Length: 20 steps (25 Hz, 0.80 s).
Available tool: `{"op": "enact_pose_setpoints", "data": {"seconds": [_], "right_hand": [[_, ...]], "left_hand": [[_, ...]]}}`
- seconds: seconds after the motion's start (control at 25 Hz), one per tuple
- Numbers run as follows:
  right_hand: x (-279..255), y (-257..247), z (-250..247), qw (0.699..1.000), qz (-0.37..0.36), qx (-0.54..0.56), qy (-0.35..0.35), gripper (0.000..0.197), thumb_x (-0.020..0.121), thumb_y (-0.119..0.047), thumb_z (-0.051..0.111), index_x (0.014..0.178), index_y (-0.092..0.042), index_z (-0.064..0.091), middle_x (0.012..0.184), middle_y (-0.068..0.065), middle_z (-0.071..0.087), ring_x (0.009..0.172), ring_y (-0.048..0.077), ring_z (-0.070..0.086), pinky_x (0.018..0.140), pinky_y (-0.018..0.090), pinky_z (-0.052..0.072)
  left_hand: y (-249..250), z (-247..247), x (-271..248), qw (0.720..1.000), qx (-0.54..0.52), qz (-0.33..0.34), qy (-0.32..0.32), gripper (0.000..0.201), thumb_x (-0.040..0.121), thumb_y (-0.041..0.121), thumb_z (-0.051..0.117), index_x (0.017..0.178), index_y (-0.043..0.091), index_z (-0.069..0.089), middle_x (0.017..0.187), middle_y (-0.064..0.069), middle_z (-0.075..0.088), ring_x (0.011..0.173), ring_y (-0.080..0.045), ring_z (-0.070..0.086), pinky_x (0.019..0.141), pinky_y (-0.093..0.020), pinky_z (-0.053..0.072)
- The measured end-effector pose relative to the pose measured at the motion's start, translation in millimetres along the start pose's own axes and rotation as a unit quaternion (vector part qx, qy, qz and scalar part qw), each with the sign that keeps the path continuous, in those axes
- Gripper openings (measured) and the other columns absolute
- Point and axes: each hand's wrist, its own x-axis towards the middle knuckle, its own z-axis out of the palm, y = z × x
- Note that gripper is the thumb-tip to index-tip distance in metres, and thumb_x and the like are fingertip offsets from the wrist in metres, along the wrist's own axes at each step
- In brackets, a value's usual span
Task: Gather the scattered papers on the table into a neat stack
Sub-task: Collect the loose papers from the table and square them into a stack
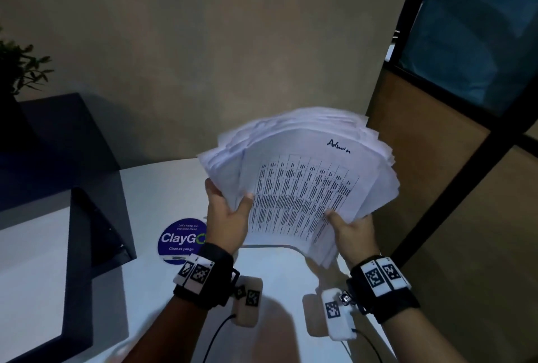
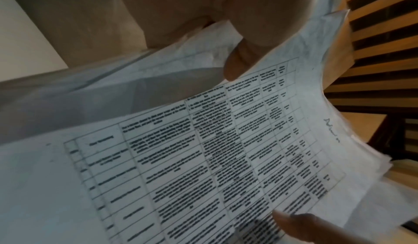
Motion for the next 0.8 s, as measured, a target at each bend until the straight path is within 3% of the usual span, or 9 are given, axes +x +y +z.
{"op": "enact_pose_setpoints", "data": {"seconds": [0.08, 0.16, 0.24, 0.32, 0.48, 0.56, 0.64, 0.72, 0.8], "right_hand": [[-2.1, 9.1, -1.2, 0.999, 0.035, -0.009, -0.03, 0.037, 0.086, 0.009, 0.064, 0.1, -0.024, 0.063, 0.101, -0.004, 0.068, 0.1, 0.02, 0.065, 0.097, 0.04, 0.05], [-1.8, 18.9, -4.8, 0.998, 0.064, -0.015, -0.026, 0.033, 0.082, 0.009, 0.063, 0.109, -0.011, 0.063, 0.098, 0.005, 0.07, 0.1, 0.031, 0.066, 0.095, 0.049, 0.052], [1.4, 19.7, -7.1, 0.998, 0.057, -0.005, 0.003, 0.032, 0.083, 0.014, 0.058, 0.112, -0.001, 0.059, 0.09, 0.006, 0.068, 0.088, 0.029, 0.067, 0.085, 0.046, 0.054], [4.5, 12.8, -4.9, 0.999, 0.043, 0.013, 0.017, 0.036, 0.083, 0.012, 0.057, 0.114, -0.005, 0.058, 0.092, 0.005, 0.068, 0.087, 0.024, 0.066, 0.082, 0.04, 0.053], [3.2, 3.7, 1.8, 0.998, 0.041, 0.029, -0.027, 0.044, 0.081, 0.017, 0.057, 0.097, -0.023, 0.063, 0.087, -0.008, 0.072, 0.084, 0.014, 0.07, 0.072, 0.028, 0.056], [-0.1, 11.4, 2.7, 0.996, 0.075, 0.015, -0.042, 0.034, 0.072, 0.0, 0.067, 0.102, -0.018, 0.063, 0.086, -0.006, 0.071, 0.092, 0.024, 0.068, 0.076, 0.031, 0.054], [-1.6, 19.2, 4.1, 0.994, 0.091, -0.003, -0.054, 0.05, 0.065, -0.014, 0.067, 0.114, -0.009, 0.061, 0.097, 0.002, 0.071, 0.103, 0.032, 0.066, 0.088, 0.04, 0.054], [-0.1, 17.4, 4.5, 0.997, 0.066, -0.001, -0.028, 0.059, 0.066, -0.014, 0.069, 0.123, -0.006, 0.056, 0.107, 0.008, 0.07, 0.105, 0.031, 0.066, 0.093, 0.045, 0.054], [1.0, 12.4, 5.5, 0.999, 0.041, 0.008, -0.019, 0.063, 0.074, -0.007, 0.072, 0.132, -0.009, 0.048, 0.116, 0.008, 0.067, 0.108, 0.025, 0.064, 0.094, 0.043, 0.052]], "left_hand": [[-7.7, -3.9, -0.2, 1.0, 0.014, -0.025, -0.005, 0.052, 0.086, 0.0, 0.065, 0.117, 0.024, 0.031, 0.105, 0.018, 0.054, 0.093, -0.009, 0.059, 0.08, -0.031, 0.05], [-13.5, -8.0, -1.7, 0.998, 0.039, -0.031, -0.034, 0.054, 0.086, -0.001, 0.065, 0.12, 0.019, 0.029, 0.107, 0.018, 0.052, 0.096, -0.013, 0.059, 0.075, -0.025, 0.05], [-15.5, -9.3, 0.0, 0.997, 0.04, -0.028, -0.061, 0.053, 0.087, 0.0, 0.065, 0.122, 0.02, 0.031, 0.108, 0.019, 0.052, 0.094, -0.002, 0.057, 0.069, -0.012, 0.049], [-14.6, -8.2, 3.5, 0.996, 0.032, -0.033, -0.078, 0.055, 0.086, 0.003, 0.067, 0.122, 0.024, 0.031, 0.11, 0.017, 0.053, 0.095, 0.003, 0.056, 0.068, -0.011, 0.05], [-20.9, -8.8, 11.9, 0.994, -0.049, -0.073, -0.067, 0.06, 0.08, 0.001, 0.07, 0.119, 0.031, 0.036, 0.122, 0.002, 0.057, 0.108, -0.016, 0.061, 0.083, -0.032, 0.056], [-28.1, -11.1, 14.1, 0.98, -0.131, -0.129, -0.075, 0.055, 0.081, -0.006, 0.067, 0.116, 0.031, 0.046, 0.124, -0.004, 0.062, 0.116, -0.029, 0.06, 0.093, -0.043, 0.054], [-29.4, -12.5, 14.1, 0.973, -0.146, -0.154, -0.097, 0.056, 0.079, -0.003, 0.07, 0.115, 0.035, 0.05, 0.126, -0.004, 0.063, 0.119, -0.03, 0.06, 0.099, -0.053, 0.049], [-25.2, -12.7, 12.0, 0.977, -0.124, -0.136, -0.105, 0.052, 0.081, 0.0, 0.071, 0.117, 0.031, 0.05, 0.121, -0.002, 0.065, 0.114, -0.018, 0.064, 0.095, -0.046, 0.054], [-18.0, -12.2, 12.5, 0.986, -0.086, -0.099, -0.099, 0.047, 0.086, -0.003, 0.066, 0.121, 0.02, 0.045, 0.112, 0.002, 0.064, 0.097, 0.004, 0.066, 0.079, -0.02, 0.057]]}}
